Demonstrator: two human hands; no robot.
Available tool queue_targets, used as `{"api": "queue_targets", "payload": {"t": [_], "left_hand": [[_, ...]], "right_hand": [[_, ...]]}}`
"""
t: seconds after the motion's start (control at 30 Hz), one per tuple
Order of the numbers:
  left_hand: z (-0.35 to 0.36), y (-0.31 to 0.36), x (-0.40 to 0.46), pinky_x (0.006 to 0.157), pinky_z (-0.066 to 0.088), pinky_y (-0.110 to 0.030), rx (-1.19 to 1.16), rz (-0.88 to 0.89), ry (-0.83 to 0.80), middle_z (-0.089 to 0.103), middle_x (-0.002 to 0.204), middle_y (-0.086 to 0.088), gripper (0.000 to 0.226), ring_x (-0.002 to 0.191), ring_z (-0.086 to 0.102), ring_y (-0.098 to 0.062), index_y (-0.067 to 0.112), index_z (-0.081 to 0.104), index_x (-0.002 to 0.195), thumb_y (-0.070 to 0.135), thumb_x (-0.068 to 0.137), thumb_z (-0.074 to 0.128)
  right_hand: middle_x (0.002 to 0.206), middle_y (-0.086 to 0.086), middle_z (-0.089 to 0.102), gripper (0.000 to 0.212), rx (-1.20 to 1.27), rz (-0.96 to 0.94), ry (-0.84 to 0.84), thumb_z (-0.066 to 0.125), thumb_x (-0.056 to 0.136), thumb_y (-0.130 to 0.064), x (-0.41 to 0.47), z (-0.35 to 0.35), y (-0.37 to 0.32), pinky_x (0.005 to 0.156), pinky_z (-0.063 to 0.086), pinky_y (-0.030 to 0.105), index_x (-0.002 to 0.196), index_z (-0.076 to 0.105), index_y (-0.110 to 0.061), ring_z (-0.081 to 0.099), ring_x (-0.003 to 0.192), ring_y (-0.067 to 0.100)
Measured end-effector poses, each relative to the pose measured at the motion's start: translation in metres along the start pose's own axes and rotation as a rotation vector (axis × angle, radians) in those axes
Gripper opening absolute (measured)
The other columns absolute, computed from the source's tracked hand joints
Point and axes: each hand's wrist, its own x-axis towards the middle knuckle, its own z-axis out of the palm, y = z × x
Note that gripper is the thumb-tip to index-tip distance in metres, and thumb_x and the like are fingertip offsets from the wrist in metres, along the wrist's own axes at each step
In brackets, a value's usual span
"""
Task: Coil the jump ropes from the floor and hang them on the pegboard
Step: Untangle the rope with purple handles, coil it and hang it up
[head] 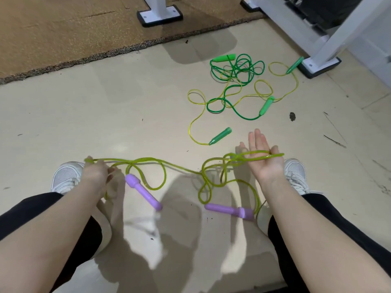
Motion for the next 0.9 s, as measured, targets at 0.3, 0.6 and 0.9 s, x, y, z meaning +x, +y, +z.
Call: {"api": "queue_targets", "payload": {"t": [0.3, 0.6, 0.9], "left_hand": [[0.024, 0.01, -0.014, 0.095, 0.031, -0.034, 0.957, 0.097, -0.152, 0.046, 0.115, -0.017, 0.033, 0.124, 0.037, -0.035, 0.01, 0.055, 0.104, 0.038, 0.093, 0.043], [0.086, -0.013, -0.12, 0.11, 0.009, -0.024, 0.888, 1.169, -0.607, 0.02, 0.151, -0.015, 0.084, 0.141, 0.016, -0.026, 0.001, 0.018, 0.145, 0.037, 0.074, 0.043], [0.082, -0.009, -0.076, 0.084, 0.041, -0.029, 1.072, 0.987, -0.839, 0.059, 0.101, -0.002, 0.049, 0.096, 0.055, -0.018, 0.014, 0.058, 0.111, 0.054, 0.087, 0.042]], "right_hand": [[0.059, 0.03, 0.05, 0.058, -0.462, 0.264, 0.17, 0.029, 0.095, -0.054, -0.006, -0.005, -0.006, 0.028, 0.02, 0.007, 0.077, 0.05, -0.004, 0.017, 0.021, 0.007], [0.032, -0.003, 0.025, 0.064, -0.285, 0.59, -0.036, 0.025, 0.095, -0.056, -0.04, 0.054, 0.028, 0.024, 0.021, 0.014, 0.07, 0.049, -0.002, 0.023, 0.019, 0.007], [0.031, -0.005, 0.023, 0.061, -0.276, 0.435, -0.021, 0.024, 0.096, -0.054, -0.046, 0.073, 0.006, 0.025, 0.022, 0.012, 0.07, 0.048, -0.005, 0.021, 0.02, 0.007]]}}
